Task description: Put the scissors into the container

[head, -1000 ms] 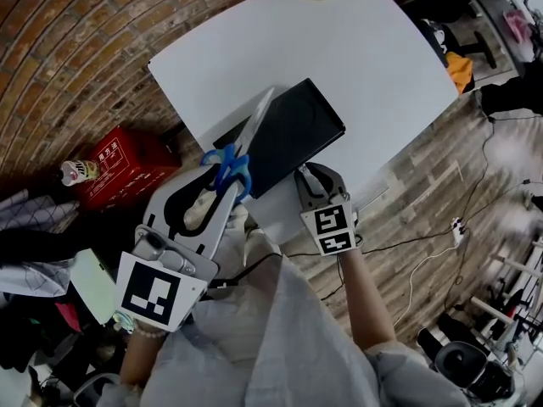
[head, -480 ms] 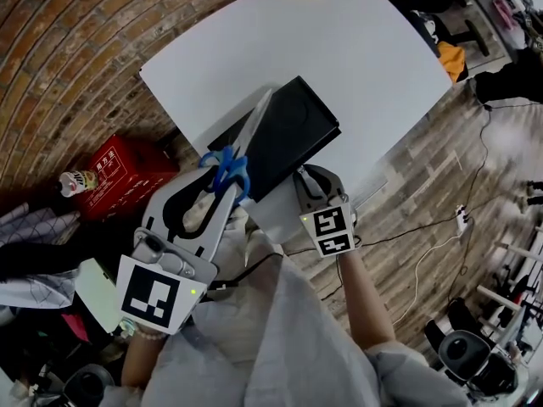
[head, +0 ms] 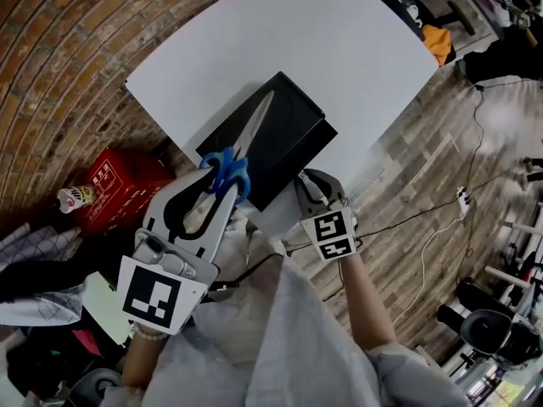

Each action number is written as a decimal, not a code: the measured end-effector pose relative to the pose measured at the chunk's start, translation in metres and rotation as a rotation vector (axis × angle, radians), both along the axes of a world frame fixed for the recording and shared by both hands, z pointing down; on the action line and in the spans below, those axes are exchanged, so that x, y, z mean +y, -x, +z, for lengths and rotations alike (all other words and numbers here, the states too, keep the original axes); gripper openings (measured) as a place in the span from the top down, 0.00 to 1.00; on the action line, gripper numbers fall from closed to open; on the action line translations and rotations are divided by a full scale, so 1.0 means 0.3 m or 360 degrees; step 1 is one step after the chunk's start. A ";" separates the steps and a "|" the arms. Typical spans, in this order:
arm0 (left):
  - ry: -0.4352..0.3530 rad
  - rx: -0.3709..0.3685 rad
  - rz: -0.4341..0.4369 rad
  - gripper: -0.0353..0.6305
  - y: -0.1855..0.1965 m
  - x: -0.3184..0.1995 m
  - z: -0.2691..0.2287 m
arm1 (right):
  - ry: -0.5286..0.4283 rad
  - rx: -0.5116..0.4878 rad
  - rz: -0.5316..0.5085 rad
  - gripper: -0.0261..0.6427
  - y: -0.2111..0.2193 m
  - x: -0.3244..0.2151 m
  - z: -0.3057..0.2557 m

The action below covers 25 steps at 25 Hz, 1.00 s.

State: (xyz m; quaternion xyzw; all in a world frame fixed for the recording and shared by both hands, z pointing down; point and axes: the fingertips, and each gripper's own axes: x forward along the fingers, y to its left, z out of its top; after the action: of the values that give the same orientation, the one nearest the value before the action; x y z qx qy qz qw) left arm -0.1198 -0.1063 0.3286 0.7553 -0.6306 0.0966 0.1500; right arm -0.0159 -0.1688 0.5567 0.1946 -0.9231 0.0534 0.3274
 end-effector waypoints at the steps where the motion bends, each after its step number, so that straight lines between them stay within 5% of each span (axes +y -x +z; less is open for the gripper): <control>1: 0.0000 0.0002 0.0013 0.80 -0.008 -0.004 0.001 | 0.0001 0.0002 0.0009 0.83 -0.010 0.002 0.000; 25: 0.0033 0.0044 0.0302 0.80 -0.159 -0.075 0.061 | -0.0009 0.0099 0.0179 0.83 -0.229 0.068 0.034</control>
State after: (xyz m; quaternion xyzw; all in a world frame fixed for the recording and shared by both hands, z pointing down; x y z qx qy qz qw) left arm -0.0722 -0.1287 0.3470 0.8113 -0.5530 0.1065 0.1568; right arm 0.0528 -0.1484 0.5669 0.2486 -0.9002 0.0632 0.3518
